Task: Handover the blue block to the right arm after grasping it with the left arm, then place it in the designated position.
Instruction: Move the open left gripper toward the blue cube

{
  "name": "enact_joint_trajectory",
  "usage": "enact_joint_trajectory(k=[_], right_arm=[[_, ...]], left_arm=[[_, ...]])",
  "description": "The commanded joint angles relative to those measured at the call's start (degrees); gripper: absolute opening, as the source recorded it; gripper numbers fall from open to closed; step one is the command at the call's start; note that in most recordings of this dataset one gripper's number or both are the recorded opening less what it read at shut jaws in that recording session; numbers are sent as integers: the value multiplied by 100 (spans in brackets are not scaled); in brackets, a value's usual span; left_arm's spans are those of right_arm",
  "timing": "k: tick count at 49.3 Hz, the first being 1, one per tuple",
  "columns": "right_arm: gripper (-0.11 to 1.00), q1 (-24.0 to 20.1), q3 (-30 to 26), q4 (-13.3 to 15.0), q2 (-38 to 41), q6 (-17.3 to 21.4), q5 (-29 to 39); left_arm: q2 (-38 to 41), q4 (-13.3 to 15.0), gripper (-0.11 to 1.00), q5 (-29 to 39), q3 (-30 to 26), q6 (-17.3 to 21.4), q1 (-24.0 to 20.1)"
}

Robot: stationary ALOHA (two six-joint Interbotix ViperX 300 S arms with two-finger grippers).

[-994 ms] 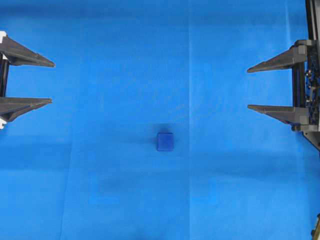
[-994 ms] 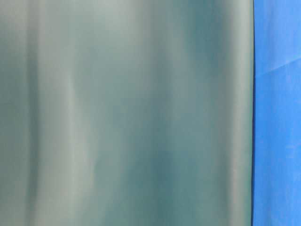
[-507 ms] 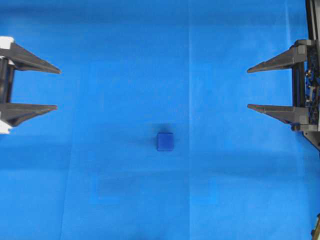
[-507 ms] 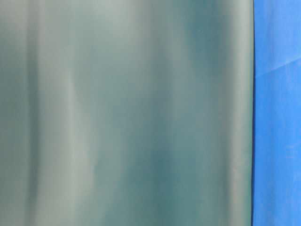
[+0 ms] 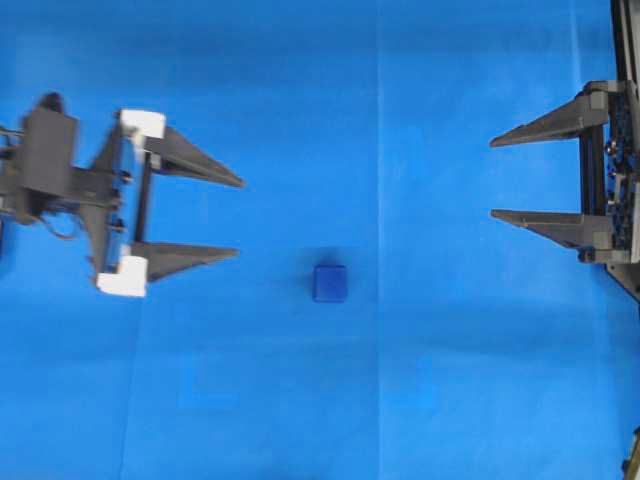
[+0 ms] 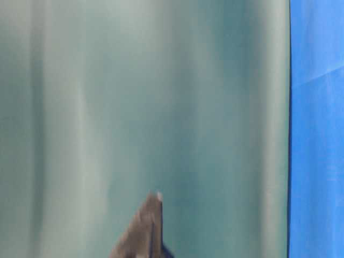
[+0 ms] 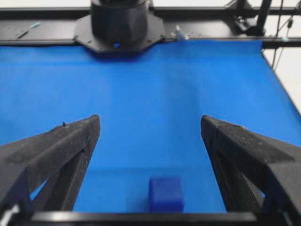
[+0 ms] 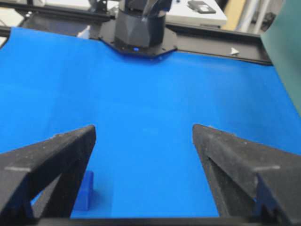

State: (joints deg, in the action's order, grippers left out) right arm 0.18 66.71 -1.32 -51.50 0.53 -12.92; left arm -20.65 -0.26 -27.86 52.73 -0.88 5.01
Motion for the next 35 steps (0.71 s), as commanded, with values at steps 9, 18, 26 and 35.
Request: enact_joint_trajectory(k=[9, 18, 26, 35], right_arm=[[96, 35, -176, -18, 44, 0, -53], [96, 53, -185, -18, 44, 0, -62], [96, 53, -185, -18, 53, -9, -62], [96, 53, -185, -18, 62, -9, -62]], left_arm=[[879, -9, 91, -26, -1037, 0, 141], [1336, 0, 91, -18, -1573, 0, 149], [1679, -9, 91, 53, -1925, 9, 132], [1863, -9, 91, 334, -2153, 9, 123]])
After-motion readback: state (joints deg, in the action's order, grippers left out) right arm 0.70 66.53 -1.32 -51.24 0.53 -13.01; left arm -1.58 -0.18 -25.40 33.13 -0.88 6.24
